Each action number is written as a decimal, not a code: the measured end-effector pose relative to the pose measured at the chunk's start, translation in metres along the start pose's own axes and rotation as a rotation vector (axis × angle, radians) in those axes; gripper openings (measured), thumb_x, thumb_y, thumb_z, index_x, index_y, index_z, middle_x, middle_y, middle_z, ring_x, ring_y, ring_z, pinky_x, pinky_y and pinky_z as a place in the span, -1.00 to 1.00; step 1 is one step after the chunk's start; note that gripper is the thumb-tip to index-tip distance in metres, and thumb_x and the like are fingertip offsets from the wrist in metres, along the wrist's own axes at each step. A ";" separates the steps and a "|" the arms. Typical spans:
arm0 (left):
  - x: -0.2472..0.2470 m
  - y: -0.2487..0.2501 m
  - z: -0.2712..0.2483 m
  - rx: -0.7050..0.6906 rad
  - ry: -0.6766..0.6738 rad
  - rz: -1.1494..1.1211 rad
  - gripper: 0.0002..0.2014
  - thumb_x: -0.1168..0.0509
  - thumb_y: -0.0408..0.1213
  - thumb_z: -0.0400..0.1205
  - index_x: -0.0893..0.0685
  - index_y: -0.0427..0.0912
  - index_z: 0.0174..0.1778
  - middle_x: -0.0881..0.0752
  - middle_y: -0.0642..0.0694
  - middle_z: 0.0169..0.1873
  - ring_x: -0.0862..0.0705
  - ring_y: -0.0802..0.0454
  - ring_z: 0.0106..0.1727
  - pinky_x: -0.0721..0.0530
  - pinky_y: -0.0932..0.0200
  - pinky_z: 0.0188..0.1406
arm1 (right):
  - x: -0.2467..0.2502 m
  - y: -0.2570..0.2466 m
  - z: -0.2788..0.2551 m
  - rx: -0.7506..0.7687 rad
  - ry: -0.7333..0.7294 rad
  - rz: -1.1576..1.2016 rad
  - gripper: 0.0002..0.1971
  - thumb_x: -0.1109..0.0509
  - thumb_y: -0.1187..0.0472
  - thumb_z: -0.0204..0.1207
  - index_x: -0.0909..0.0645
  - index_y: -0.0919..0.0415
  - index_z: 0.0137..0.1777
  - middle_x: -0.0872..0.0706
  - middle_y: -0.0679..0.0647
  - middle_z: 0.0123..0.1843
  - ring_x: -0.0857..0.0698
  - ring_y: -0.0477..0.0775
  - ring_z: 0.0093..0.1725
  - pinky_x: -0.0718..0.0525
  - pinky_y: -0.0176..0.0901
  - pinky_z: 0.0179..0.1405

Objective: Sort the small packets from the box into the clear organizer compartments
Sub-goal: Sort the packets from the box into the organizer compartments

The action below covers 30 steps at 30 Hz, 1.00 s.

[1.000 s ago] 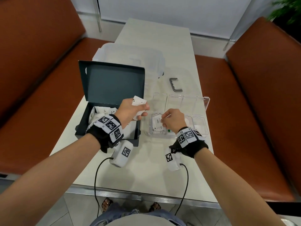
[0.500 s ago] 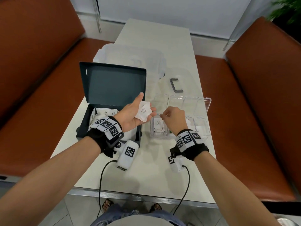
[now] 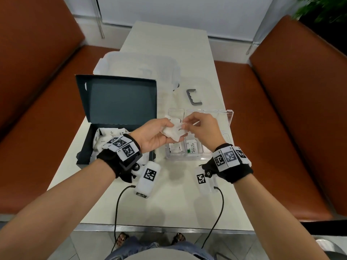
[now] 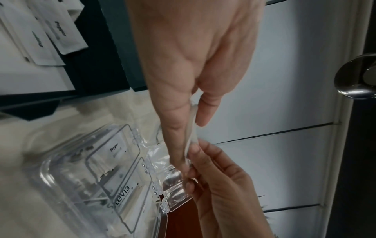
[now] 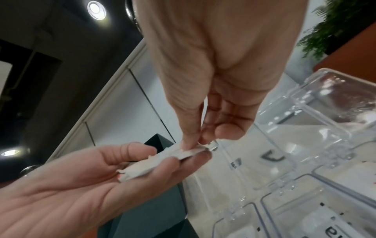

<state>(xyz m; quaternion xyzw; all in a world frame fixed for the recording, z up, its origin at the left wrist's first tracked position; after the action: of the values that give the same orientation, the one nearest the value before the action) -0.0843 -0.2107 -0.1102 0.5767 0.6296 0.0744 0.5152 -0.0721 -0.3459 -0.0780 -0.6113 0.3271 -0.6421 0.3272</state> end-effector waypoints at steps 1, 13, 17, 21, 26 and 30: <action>0.000 0.001 0.000 -0.003 0.001 0.019 -0.71 -0.05 -0.55 0.70 -0.47 -0.50 0.33 -0.68 -0.47 0.21 -0.77 -0.33 0.06 -0.79 -0.13 0.02 | 0.005 0.004 0.000 -0.026 0.016 0.022 -0.95 -0.52 0.23 0.46 -0.75 0.14 -0.10 -0.73 -0.05 -0.24 -0.65 -0.07 -0.30 -0.64 -0.33 -0.32; 0.025 0.007 0.001 -0.104 0.135 -0.031 -0.73 -0.11 -0.52 0.72 -0.51 -0.38 0.32 -0.72 -0.48 0.12 -0.78 -0.37 0.07 -0.81 -0.08 -0.20 | -0.004 0.036 -0.005 -0.294 0.000 0.389 -0.69 -0.34 0.55 0.43 -0.69 0.28 0.12 -0.76 0.22 -0.19 -0.82 0.13 -0.27 -0.80 -0.08 -0.28; 0.035 0.008 -0.001 -0.124 0.177 -0.031 -0.66 -0.09 -0.52 0.72 -0.43 -0.40 0.43 -0.67 -0.53 0.19 -0.77 -0.35 0.11 -0.81 -0.07 -0.23 | -0.021 0.052 -0.010 -0.410 0.022 0.190 -0.88 -0.35 0.43 0.47 -0.73 0.37 -0.17 -0.79 0.31 -0.24 -0.81 0.20 -0.35 -0.83 0.00 -0.25; 0.041 0.010 -0.005 -0.132 0.176 -0.032 -0.65 -0.08 -0.52 0.72 -0.43 -0.39 0.44 -0.67 -0.52 0.20 -0.80 -0.31 0.05 -0.81 -0.07 -0.21 | -0.031 0.052 -0.011 -0.373 0.074 -0.012 -0.82 -0.37 0.36 0.42 -0.73 0.51 -0.20 -0.76 0.37 -0.32 -0.73 0.27 -0.34 -0.81 0.09 -0.27; 0.046 0.010 -0.008 -0.135 0.180 -0.026 -0.66 -0.08 -0.51 0.72 -0.44 -0.38 0.43 -0.71 -0.48 0.16 -0.80 -0.30 0.06 -0.81 -0.07 -0.19 | -0.045 0.049 -0.011 -0.366 0.092 -0.034 -0.91 -0.36 0.38 0.41 -0.66 0.23 -0.25 -0.78 0.25 -0.22 -0.78 0.25 -0.17 -0.79 0.12 -0.15; 0.048 0.010 -0.010 -0.132 0.179 -0.025 -0.67 -0.09 -0.50 0.73 -0.46 -0.38 0.42 -0.73 -0.46 0.13 -0.80 -0.29 0.07 -0.82 -0.08 -0.17 | -0.051 0.048 -0.012 -0.335 0.108 -0.071 -0.92 -0.38 0.36 0.44 -0.60 0.19 -0.24 -0.78 0.25 -0.23 -0.78 0.19 -0.33 -0.79 0.07 -0.26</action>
<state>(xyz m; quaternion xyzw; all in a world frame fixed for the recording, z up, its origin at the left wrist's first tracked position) -0.0755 -0.1636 -0.1257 0.5247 0.6739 0.1608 0.4947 -0.0812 -0.3311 -0.1469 -0.6332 0.4245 -0.6216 0.1800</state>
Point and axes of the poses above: each hand's wrist, its own z-axis towards the middle knuckle, its own x-axis out of the back of the hand, y = z × x, the point moved 8 cm from there along z, towards the middle knuckle
